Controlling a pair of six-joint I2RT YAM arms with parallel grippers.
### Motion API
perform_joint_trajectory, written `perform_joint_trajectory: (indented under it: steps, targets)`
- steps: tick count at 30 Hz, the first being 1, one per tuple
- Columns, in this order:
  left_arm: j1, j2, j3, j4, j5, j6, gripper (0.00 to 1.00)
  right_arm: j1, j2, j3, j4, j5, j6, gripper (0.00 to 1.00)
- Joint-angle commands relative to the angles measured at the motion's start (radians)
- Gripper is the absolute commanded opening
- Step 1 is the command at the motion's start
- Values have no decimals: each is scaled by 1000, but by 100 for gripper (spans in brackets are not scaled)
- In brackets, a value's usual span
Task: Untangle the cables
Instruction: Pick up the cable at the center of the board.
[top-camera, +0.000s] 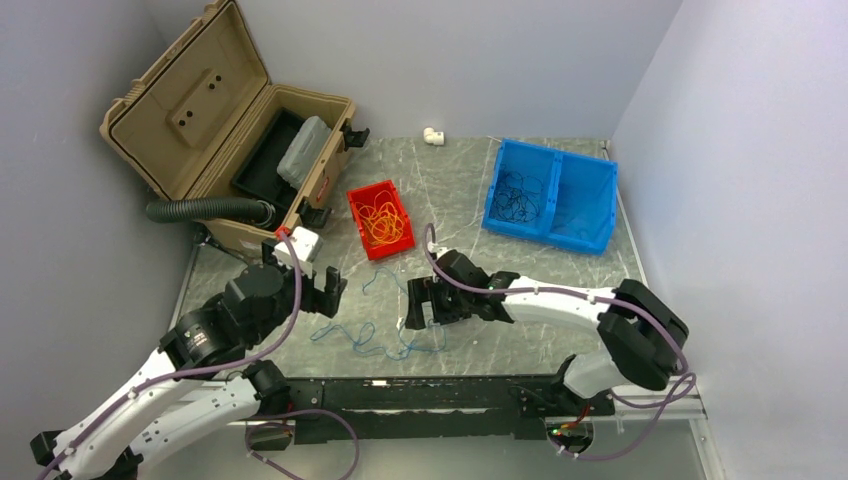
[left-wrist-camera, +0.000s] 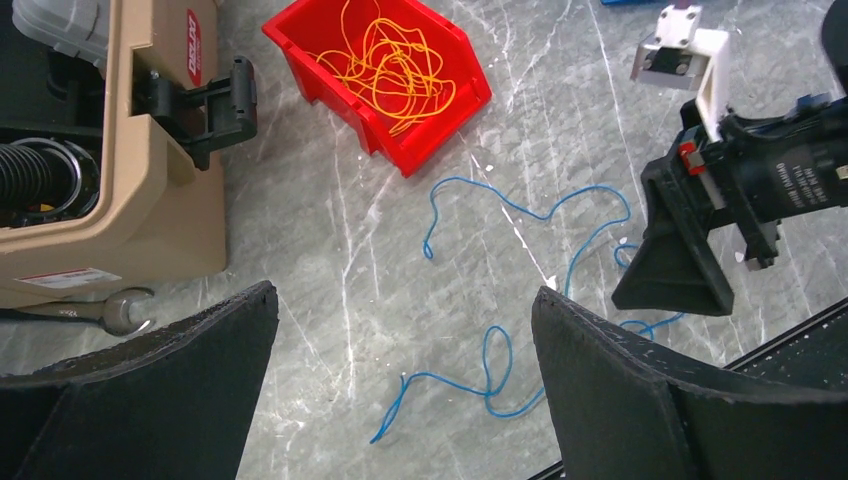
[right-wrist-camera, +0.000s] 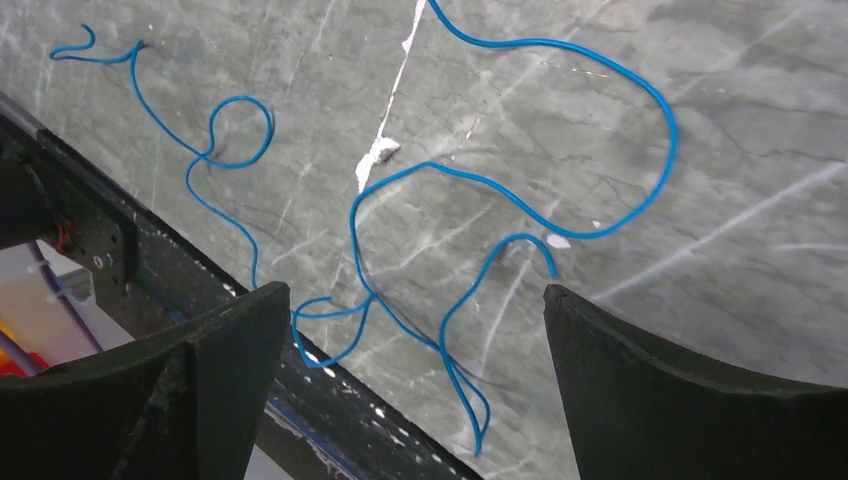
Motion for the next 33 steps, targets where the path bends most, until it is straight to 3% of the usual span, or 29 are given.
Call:
perform_joint_trajectory:
  steps: [1,7,24,33]
  targets:
    - [2,-15,-6,23,-29,4,99,23,66,35,100,-44,48,100]
    - [3,-24,-17,40,-25,4,99,82,151,124,62,-12,33,100]
    - [2,-5,-14,37,-31,3,99,308,350,409,-245,249,-25,100]
    - [2,-14,-17,35,-33,0,99,372,446,520,-447,463,6,100]
